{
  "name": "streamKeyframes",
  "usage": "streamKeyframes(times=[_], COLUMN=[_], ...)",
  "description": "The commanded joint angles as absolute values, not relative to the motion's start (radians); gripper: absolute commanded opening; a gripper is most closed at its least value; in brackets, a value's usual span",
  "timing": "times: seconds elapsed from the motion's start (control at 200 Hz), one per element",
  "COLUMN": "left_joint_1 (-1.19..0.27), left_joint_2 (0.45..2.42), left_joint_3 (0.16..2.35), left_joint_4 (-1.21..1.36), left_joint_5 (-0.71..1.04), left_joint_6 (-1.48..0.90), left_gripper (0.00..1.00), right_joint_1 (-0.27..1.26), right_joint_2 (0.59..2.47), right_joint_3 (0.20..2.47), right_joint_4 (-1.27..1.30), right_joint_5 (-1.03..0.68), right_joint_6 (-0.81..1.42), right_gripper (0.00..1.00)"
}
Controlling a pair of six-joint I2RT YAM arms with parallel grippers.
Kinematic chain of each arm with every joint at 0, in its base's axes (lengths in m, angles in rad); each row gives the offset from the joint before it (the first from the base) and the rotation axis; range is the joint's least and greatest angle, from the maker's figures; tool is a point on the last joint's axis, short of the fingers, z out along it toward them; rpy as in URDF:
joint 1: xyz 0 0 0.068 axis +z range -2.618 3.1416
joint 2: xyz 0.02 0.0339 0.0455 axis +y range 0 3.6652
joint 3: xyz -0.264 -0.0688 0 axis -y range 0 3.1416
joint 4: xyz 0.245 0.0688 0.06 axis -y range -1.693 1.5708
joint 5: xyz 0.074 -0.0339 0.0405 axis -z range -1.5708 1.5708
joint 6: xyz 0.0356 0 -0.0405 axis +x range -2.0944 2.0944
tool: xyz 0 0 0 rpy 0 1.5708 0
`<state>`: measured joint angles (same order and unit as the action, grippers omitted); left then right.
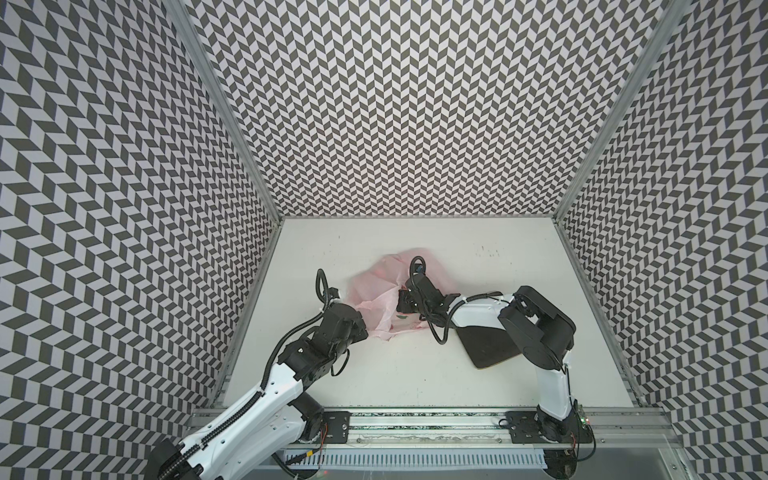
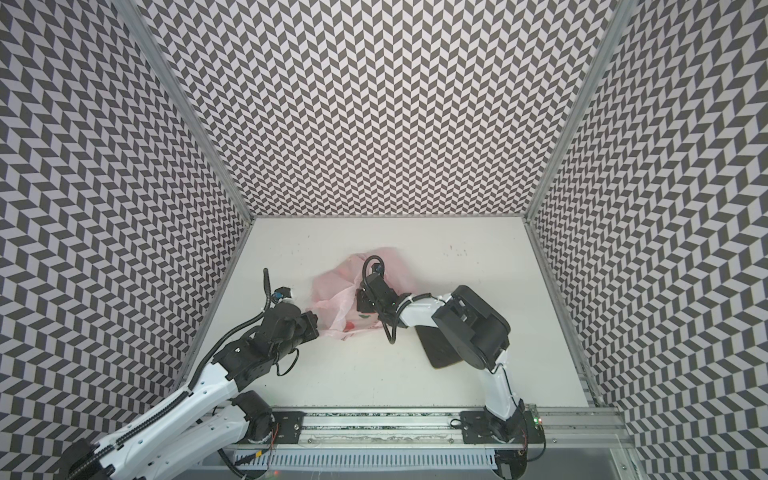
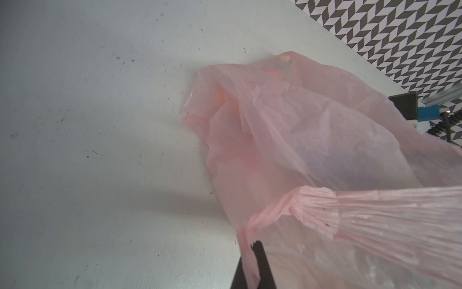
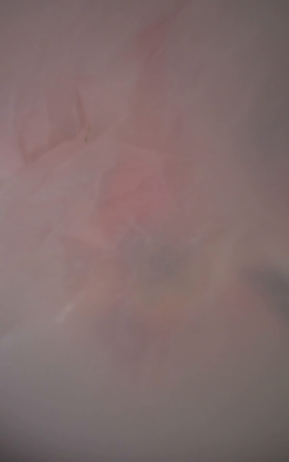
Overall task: Take the fake fruits out of the plastic bag
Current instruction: 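Push the right gripper down into the bag toward the fruits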
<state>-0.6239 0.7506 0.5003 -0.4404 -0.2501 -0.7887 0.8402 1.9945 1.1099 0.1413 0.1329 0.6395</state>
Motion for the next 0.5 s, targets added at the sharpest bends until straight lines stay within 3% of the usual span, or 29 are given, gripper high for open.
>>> streamKeyframes(times=[0.0,0.386,0.496], left_joint_1=[-0.627,-0.628,-0.627], left_joint_2=[0.694,0.645,0.637], left_joint_3=[0.469,0.425,0.424], left_joint_4=[-0.394,-0.36,-0.349], left_joint_5=[-0.26,-0.238,-0.228], left_joint_6=[-0.708,-0.707,-0.706], left_gripper=[0.0,0.0,0.0], right_joint_1=[0.862,0.859,0.855], right_joint_2=[1.964,1.962,1.997], right_joint_3=[1.037,1.168,1.199], right_joint_4=[0.143,0.148,0.196], right_joint_5=[0.146,0.164,0.096], right_joint_6=[0.597,0.73,0.808], right_gripper=[0.68,0.67,0.68])
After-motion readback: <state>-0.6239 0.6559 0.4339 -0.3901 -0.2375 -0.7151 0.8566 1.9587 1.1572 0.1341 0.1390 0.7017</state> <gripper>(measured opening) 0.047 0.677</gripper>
